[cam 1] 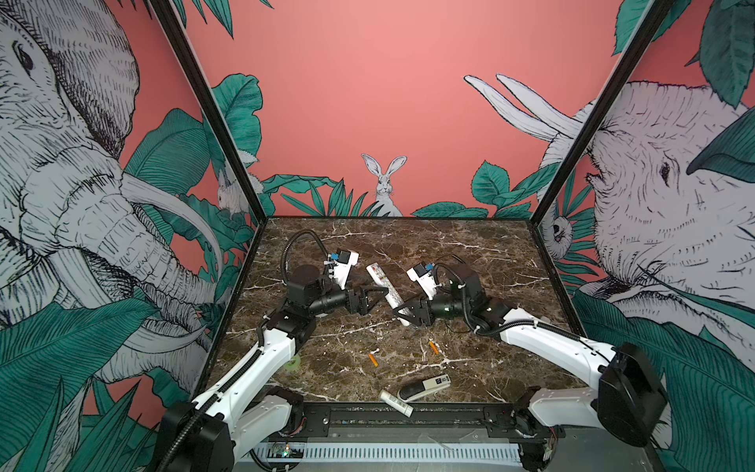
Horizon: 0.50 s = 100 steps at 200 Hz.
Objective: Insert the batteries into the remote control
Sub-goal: 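Lift the white remote with the right gripper toward the left gripper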
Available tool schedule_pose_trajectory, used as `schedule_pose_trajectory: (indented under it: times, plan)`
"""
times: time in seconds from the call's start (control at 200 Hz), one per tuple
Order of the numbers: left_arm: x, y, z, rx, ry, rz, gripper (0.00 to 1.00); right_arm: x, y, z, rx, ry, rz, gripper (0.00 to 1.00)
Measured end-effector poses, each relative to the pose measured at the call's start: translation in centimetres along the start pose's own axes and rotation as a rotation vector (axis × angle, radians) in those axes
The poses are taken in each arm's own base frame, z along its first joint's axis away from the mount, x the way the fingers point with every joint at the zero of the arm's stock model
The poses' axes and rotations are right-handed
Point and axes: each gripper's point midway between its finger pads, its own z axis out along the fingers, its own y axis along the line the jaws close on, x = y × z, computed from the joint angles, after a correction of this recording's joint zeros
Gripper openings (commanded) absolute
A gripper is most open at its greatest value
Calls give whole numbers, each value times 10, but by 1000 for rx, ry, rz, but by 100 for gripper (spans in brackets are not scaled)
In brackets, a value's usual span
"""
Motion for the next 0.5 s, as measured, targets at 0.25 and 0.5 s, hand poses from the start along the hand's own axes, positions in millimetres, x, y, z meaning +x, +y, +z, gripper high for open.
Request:
schedule_pose_trajectory:
  times: [0.25,0.5]
  plan:
    - [-14,-21,1,108,-21,43,99,-22,37,-13,-137,-70,-65,40]
    - [-32,-50,-4,230,-60,108,99,-25,59,-18,-249,-78,-89,39]
